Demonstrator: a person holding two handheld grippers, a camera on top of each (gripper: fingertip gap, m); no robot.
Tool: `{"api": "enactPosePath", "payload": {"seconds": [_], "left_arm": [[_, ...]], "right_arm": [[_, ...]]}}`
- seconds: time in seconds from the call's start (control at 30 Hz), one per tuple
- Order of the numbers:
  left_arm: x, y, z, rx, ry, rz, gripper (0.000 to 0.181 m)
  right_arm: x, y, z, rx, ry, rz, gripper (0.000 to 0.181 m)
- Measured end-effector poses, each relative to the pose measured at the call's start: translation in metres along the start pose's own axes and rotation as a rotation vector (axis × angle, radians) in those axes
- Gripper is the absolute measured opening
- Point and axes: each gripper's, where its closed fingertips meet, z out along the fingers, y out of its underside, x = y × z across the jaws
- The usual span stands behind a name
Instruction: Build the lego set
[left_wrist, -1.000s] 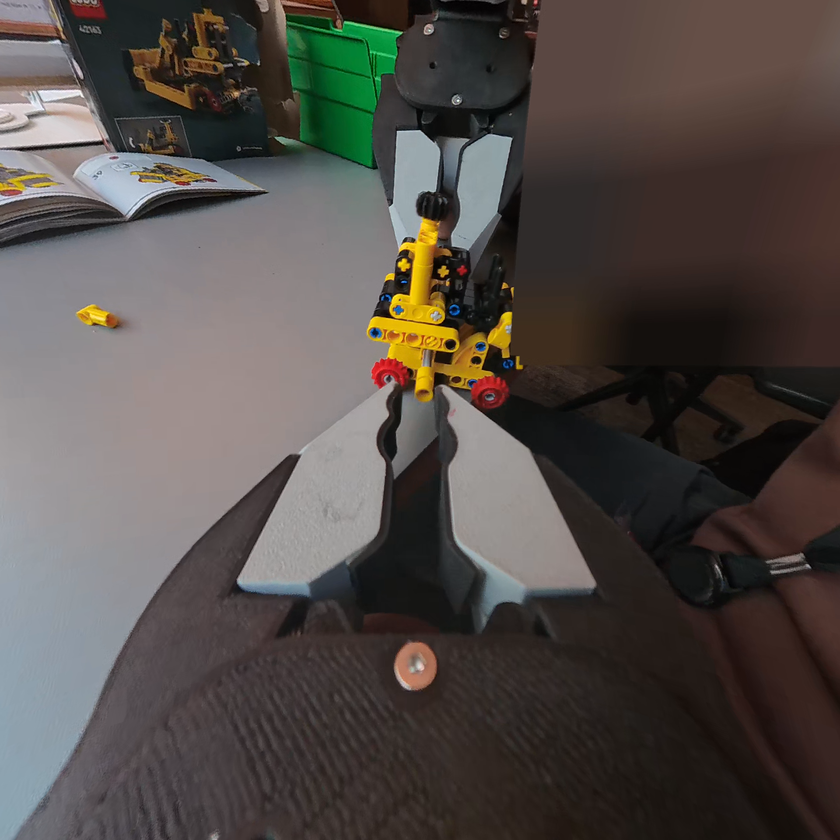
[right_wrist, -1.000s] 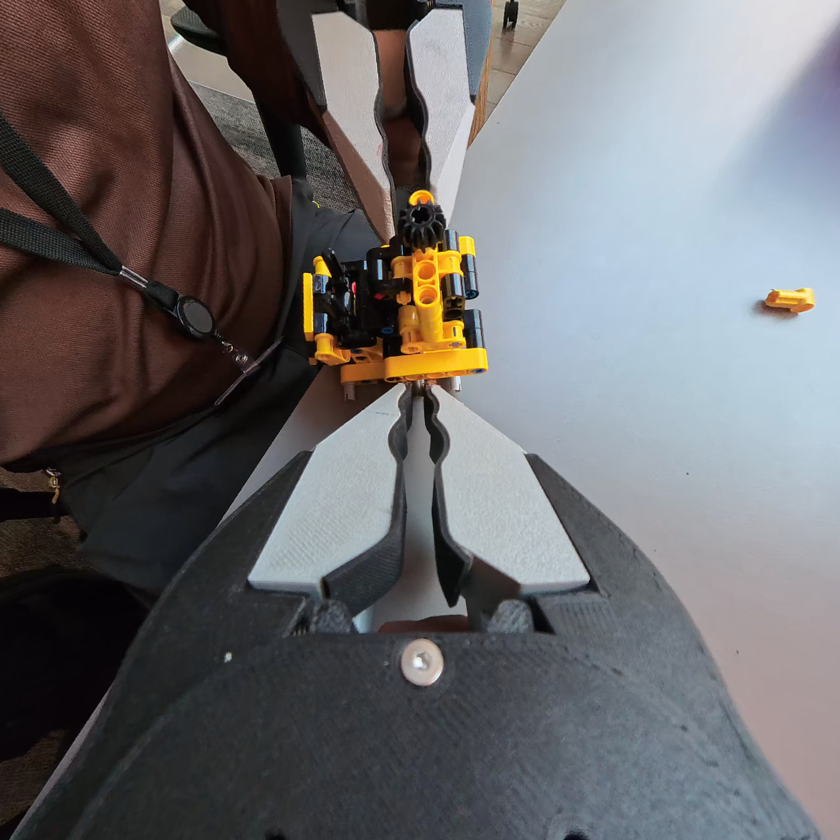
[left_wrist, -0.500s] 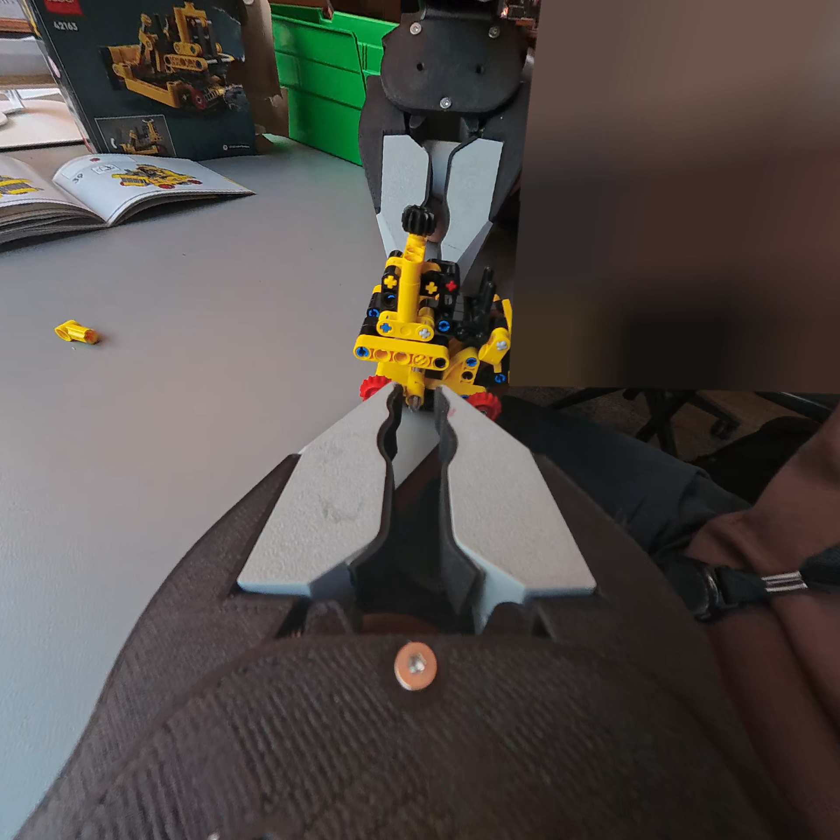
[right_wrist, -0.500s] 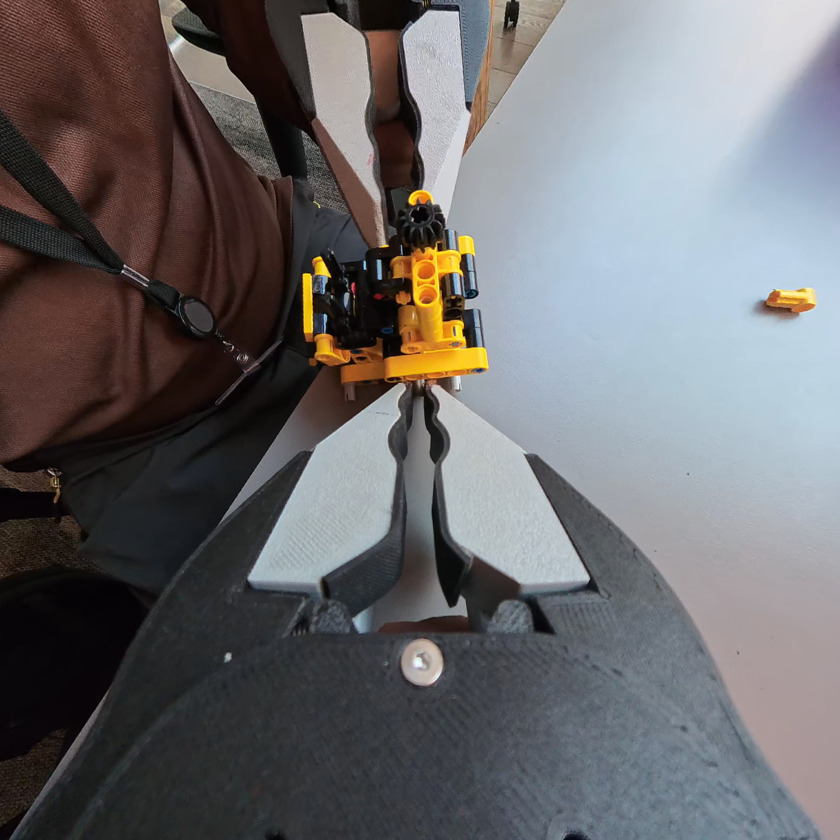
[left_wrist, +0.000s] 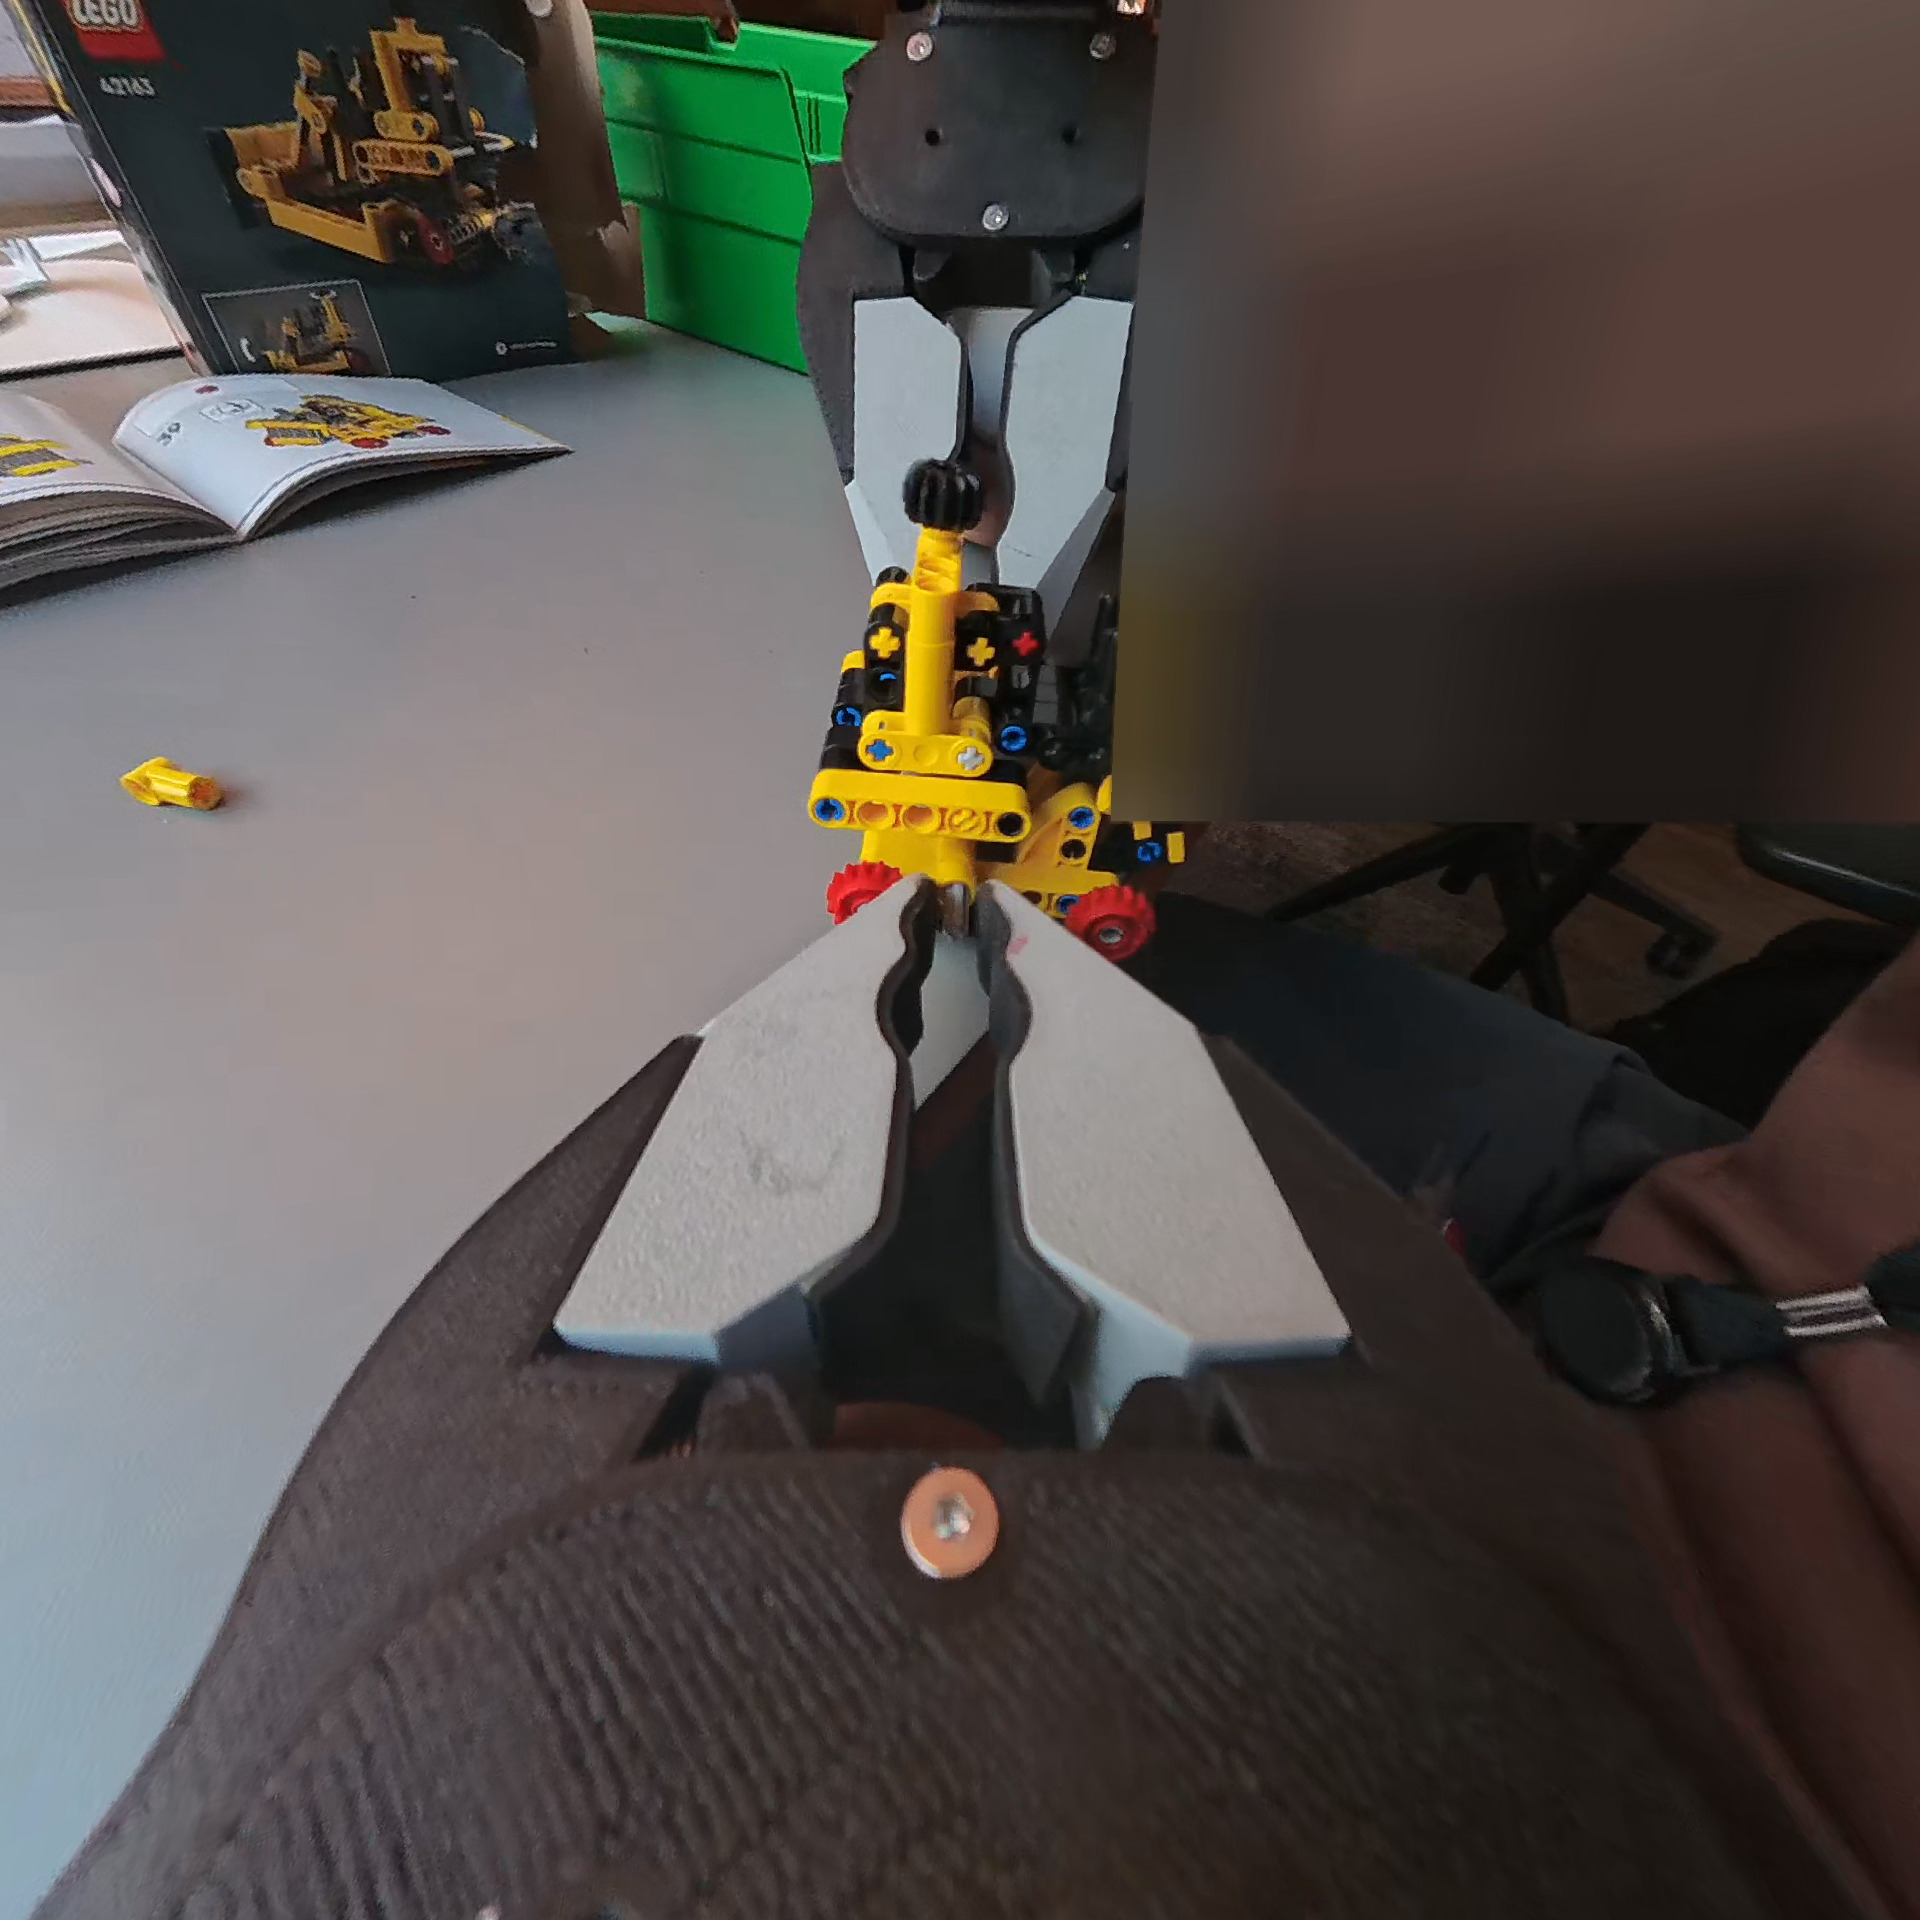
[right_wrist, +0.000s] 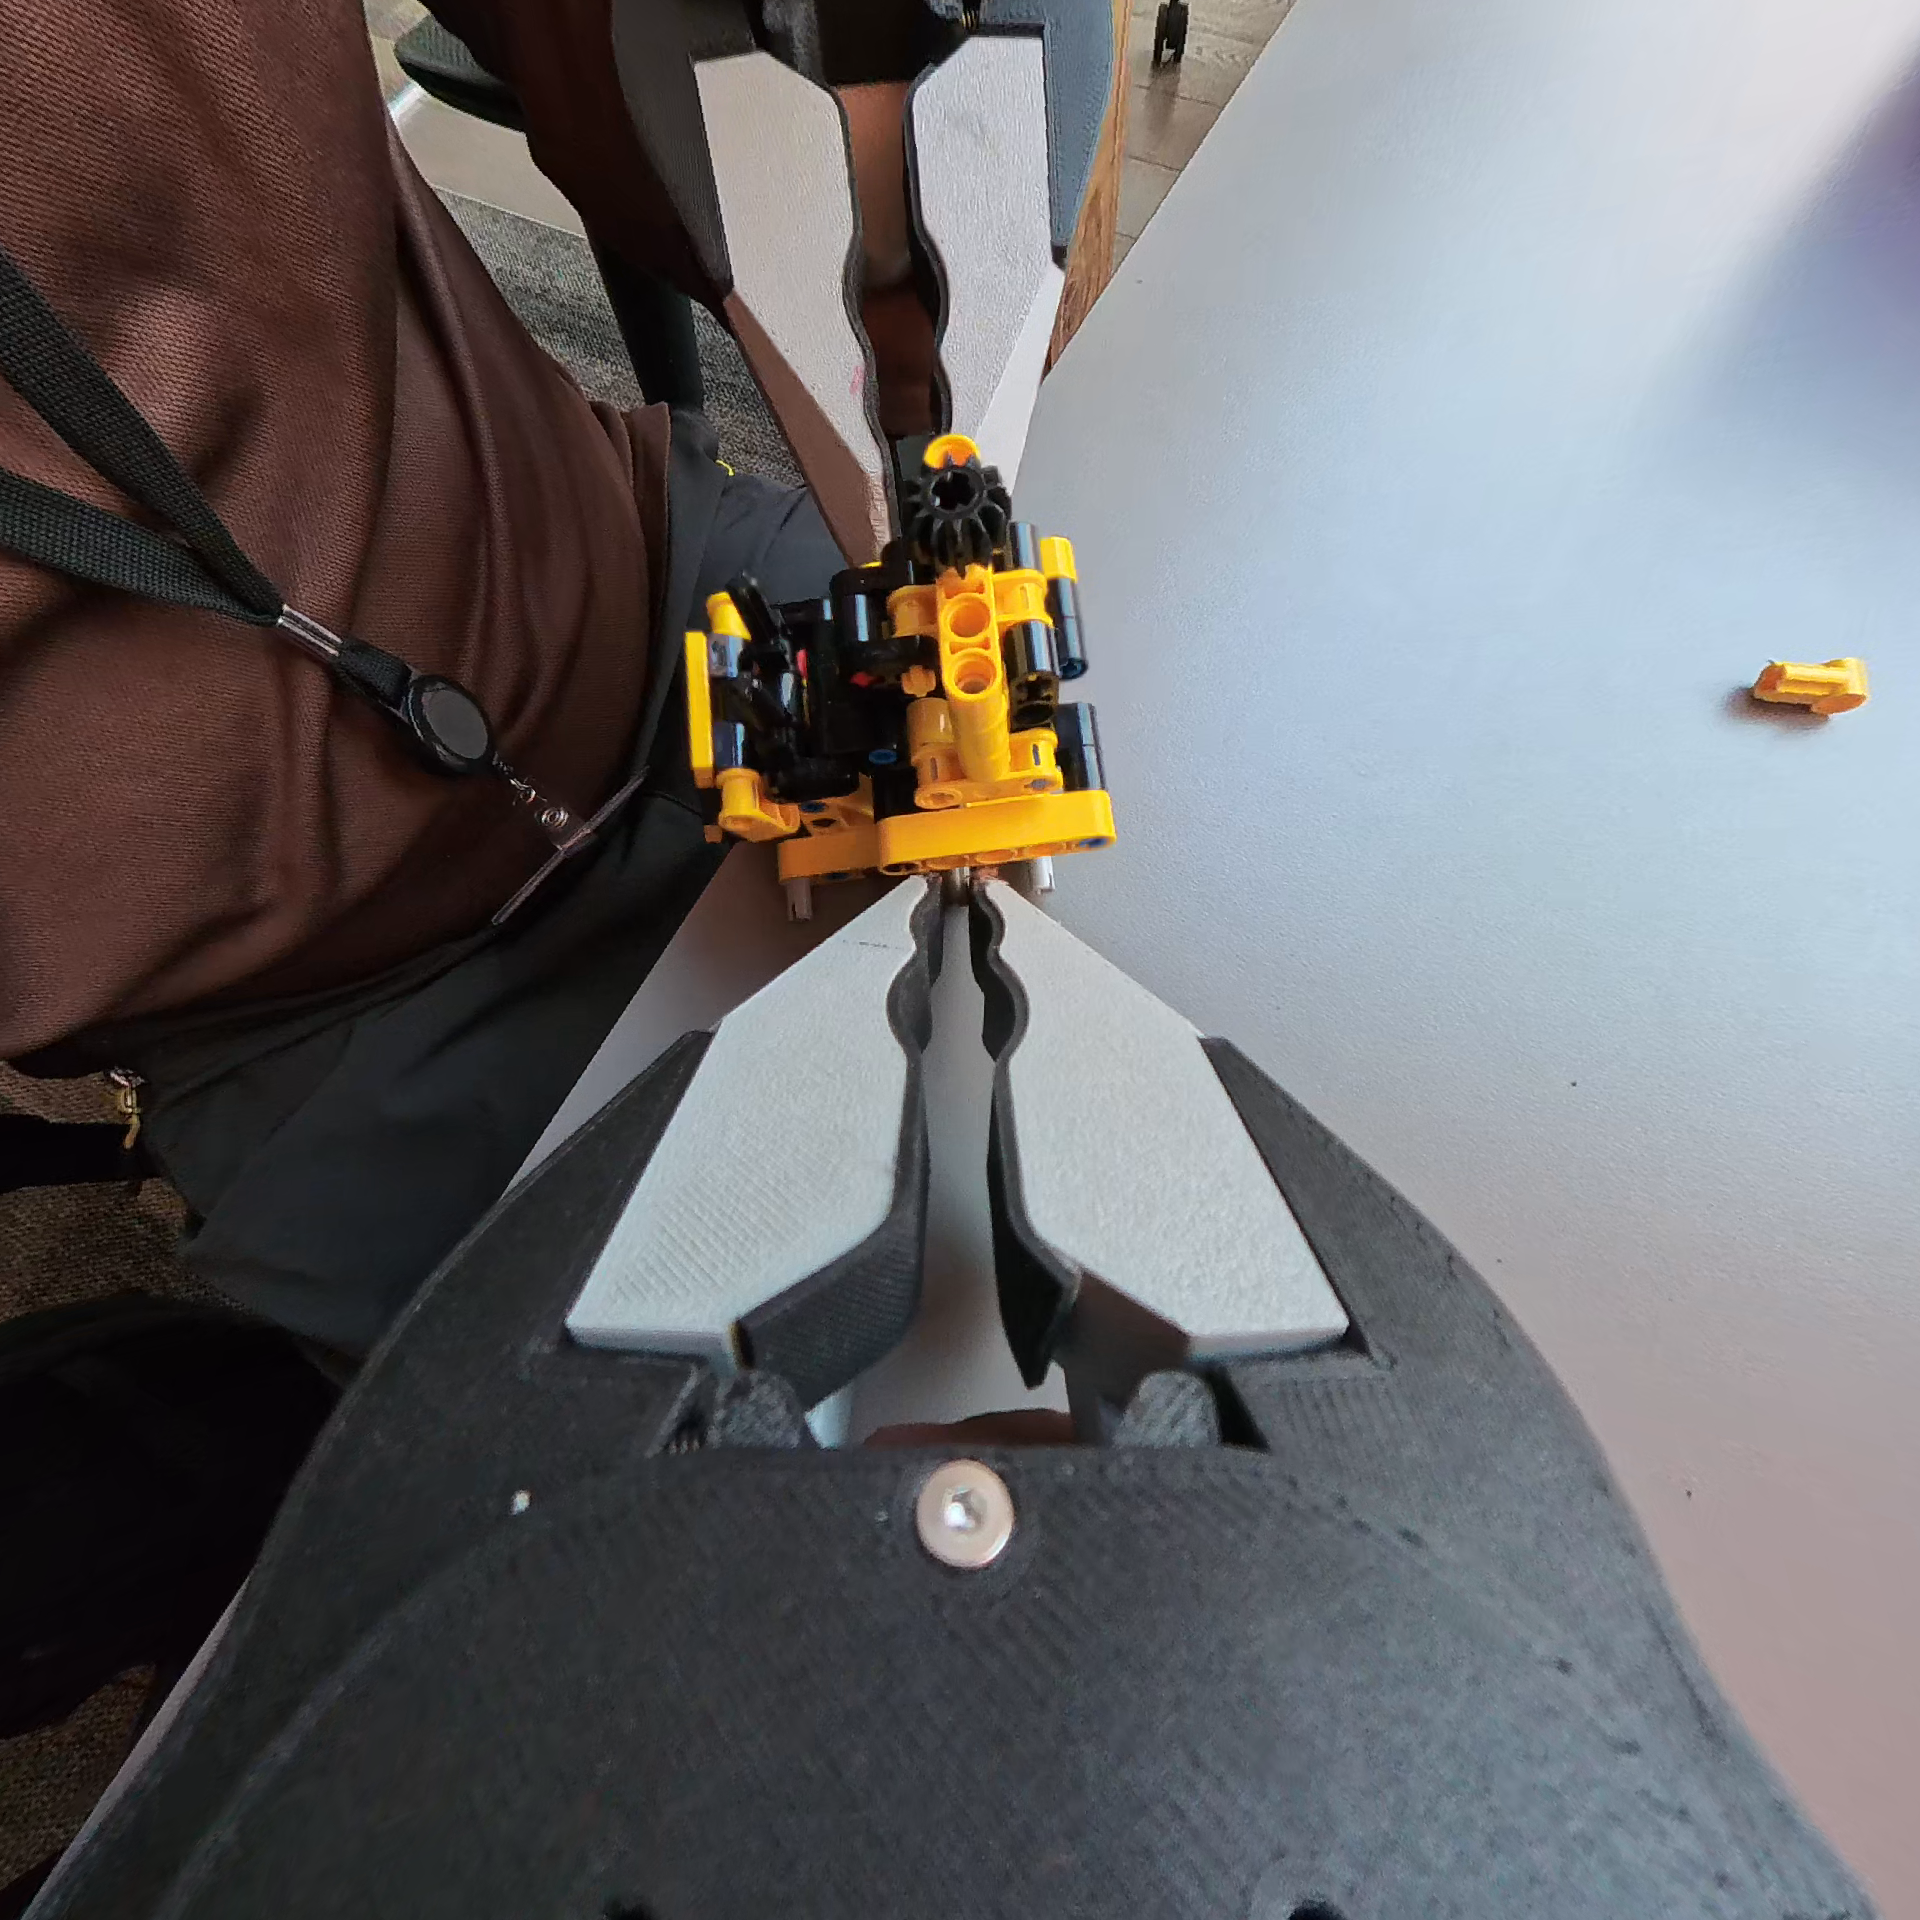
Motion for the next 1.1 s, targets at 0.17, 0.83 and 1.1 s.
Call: {"api": "enactPosePath", "payload": {"seconds": [0.17, 0.83, 1.1], "left_arm": [[0.001, 0.000, 0.001, -0.004, 0.016, -0.017, 0.006], [-0.013, -0.015, -0.014, 0.008, -0.008, -0.046, 0.020], [-0.075, -0.046, -0.030, -0.020, -0.125, 0.069, 0.022]], "right_arm": [[0.000, 0.001, -0.001, 0.000, -0.004, 0.003, 0.001], [0.001, 0.004, -0.005, 0.000, 0.002, 0.018, 0.001], [0.005, 0.009, -0.011, 0.002, 0.022, 0.033, 0.002]]}}
